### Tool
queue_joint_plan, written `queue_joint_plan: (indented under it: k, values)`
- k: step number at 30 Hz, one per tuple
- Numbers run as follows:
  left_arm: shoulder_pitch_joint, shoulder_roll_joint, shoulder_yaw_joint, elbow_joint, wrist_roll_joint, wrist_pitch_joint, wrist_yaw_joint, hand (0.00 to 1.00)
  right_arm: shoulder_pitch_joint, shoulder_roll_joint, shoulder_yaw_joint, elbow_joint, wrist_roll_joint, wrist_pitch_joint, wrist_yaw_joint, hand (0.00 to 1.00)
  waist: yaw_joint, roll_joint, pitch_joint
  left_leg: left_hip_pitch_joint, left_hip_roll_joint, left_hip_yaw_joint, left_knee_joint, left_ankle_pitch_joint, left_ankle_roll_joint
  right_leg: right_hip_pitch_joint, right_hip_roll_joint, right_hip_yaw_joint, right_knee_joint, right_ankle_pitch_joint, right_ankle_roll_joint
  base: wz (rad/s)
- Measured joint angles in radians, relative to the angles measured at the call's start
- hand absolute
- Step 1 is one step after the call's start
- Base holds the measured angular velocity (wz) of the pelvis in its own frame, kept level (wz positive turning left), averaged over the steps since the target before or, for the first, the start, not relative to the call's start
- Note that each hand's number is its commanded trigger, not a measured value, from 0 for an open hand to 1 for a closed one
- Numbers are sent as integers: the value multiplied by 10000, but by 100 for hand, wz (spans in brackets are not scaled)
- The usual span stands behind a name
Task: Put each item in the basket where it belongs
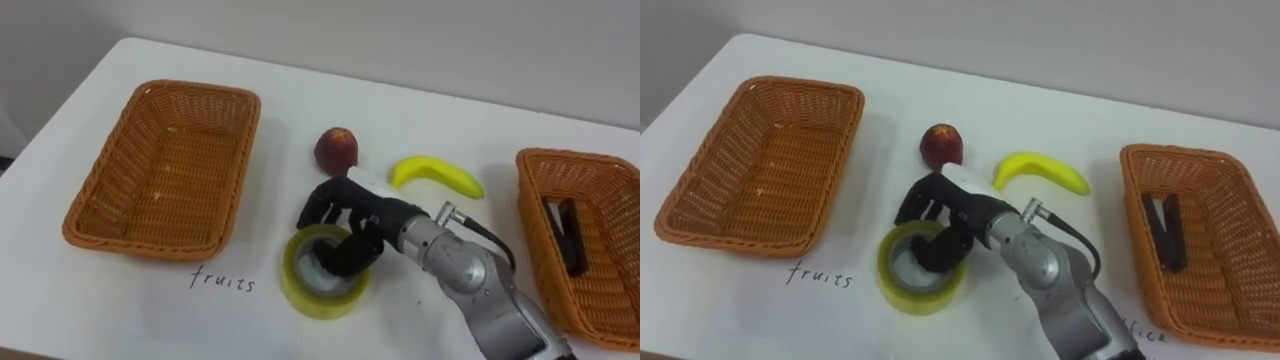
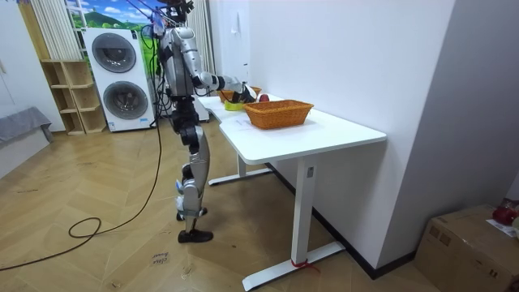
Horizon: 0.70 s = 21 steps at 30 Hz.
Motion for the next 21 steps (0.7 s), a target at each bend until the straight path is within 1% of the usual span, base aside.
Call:
queue_joint_plan:
  k: [1,3,4,5,6,8,9,11,13,15,17,21]
  values:
    - [63,-1,140,0,-9,-7,6,0,95,-15,-175,-57,1,0,2,100,-143,3,-1,4,-2,9,-1,0,0,20,1,25,0,0,0,0]
    - [89,-4,344,0,-13,-10,6,0,296,-76,-637,-273,1,0,0,100,-221,-9,-13,-3,0,40,-3,0,0,10,3,64,5,0,0,-6]
    - [111,-2,421,-1,-19,-22,6,0,412,-144,-908,-454,2,0,-50,100,-299,-31,-46,-3,4,71,-5,0,0,-2,4,84,14,0,1,-9]
    - [177,-2,486,-54,-30,-39,6,0,449,-223,-1107,-639,0,10,-89,100,-343,-3,-53,2,14,129,-5,0,0,-14,10,123,27,0,1,-10]
    - [211,-3,508,-86,-29,-64,5,0,449,-313,-1168,-746,10,11,-100,100,-373,-10,-66,12,19,149,-4,0,0,-19,14,153,28,1,2,-13]
    - [242,-5,580,-128,-12,-173,10,0,451,-653,-1512,-1153,122,8,-176,100,-420,49,-71,32,35,250,3,0,-1,-23,31,250,32,7,9,-11]
    - [260,-21,624,-186,-3,-200,14,0,451,-719,-1611,-1246,122,8,-214,100,-448,48,-88,32,36,257,2,0,-1,-27,32,259,34,7,10,-5]
    - [289,-93,843,-282,-5,-288,197,0,452,-737,-2135,-1599,154,4,-434,100,-563,116,-125,47,38,272,6,1,-2,-21,39,292,47,10,11,0]
    - [300,-96,948,-284,-13,-295,354,0,451,-734,-2417,-1737,295,3,-751,100,-581,169,-162,114,40,297,4,1,-2,24,41,325,55,10,11,-4]
    - [298,-90,954,-295,-16,-331,534,0,451,-735,-2609,-1809,349,3,-970,100,-589,221,-138,210,41,324,-11,1,-1,100,43,363,54,10,12,-4]
    - [299,-88,955,-358,-12,-368,687,0,451,-741,-2702,-1838,491,4,-1157,100,-620,240,-134,219,47,383,-12,1,-1,95,48,421,54,10,12,-5]
    - [324,-90,1011,-356,-6,-403,767,0,452,-781,-2759,-1837,489,4,-1165,100,-656,238,-132,227,52,407,-14,0,-2,92,64,483,54,11,12,-1]
